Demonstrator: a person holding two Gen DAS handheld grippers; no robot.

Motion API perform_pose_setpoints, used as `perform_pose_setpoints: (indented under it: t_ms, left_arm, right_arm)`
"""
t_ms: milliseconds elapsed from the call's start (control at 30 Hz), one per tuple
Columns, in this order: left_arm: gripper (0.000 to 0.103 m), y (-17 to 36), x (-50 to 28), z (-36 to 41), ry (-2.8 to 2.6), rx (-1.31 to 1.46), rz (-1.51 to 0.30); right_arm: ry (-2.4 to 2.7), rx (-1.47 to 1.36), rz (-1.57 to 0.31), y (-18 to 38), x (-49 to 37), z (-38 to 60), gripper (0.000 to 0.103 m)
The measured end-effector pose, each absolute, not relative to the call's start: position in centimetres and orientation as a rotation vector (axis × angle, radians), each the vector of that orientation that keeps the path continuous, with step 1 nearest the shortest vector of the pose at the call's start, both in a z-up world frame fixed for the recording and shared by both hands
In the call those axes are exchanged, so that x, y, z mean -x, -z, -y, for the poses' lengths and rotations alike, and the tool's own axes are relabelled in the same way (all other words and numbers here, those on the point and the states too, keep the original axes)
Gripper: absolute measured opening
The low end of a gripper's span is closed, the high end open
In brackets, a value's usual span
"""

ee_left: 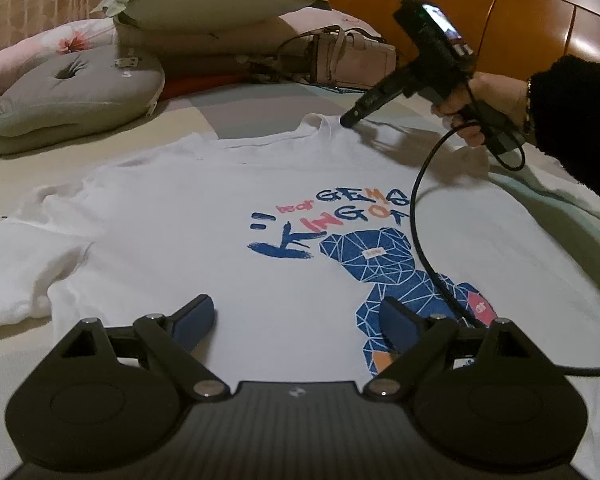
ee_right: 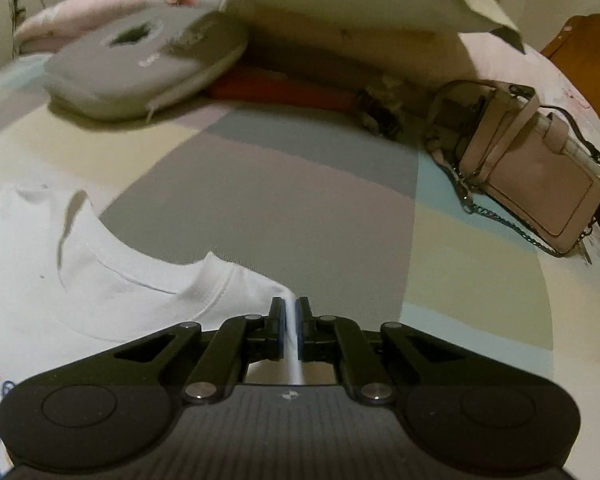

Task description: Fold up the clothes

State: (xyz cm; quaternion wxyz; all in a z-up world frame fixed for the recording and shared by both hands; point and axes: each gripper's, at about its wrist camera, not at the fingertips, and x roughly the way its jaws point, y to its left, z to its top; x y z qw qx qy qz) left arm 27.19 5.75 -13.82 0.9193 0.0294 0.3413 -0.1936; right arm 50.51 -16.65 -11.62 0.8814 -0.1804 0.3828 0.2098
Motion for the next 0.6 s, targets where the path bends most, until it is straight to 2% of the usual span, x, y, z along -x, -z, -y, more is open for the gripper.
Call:
perform_pose_setpoints:
  t_ms: [200, 300, 367, 500, 567, 600]
  left_arm:
    - [0.090, 13.3, -27.4, -7.2, 0.339, -0.025, -0.705]
    - [0.090, 13.3, -27.7, -8.0, 0.310, 0.001, -0.712]
    - [0.090, 13.3, -27.8, -8.3, 0.296, 0.007, -0.716]
    - [0.090, 13.5, -27.9, -8.1, 0.286, -0.011, -0.719]
    - [0.090, 13.5, -28.0, -8.2, 0.271, -0.013, -0.720]
    - [0.090, 13.5, -28.1, -8.3, 0.262, -0.012, -0.720]
  right_arm:
    - [-0.365, 0.260, -0.782, 9.0, -48.5, 18.9, 0.016]
    - [-0.381, 0.208, -0.813, 8.3, -46.7, 19.7, 0.029]
    - [-0.366, 0.181, -0.858, 8.9, -45.8, 20.2, 0.043]
    - [-0.310, 0.147, -0.944, 10.8, -44.8, 21.0, 0.043]
    - [-0.260, 0.117, -0.912, 12.0, -46.0, 21.6, 0.050]
    - [-0.267, 0.119, -0.912, 11.9, -46.0, 21.0, 0.050]
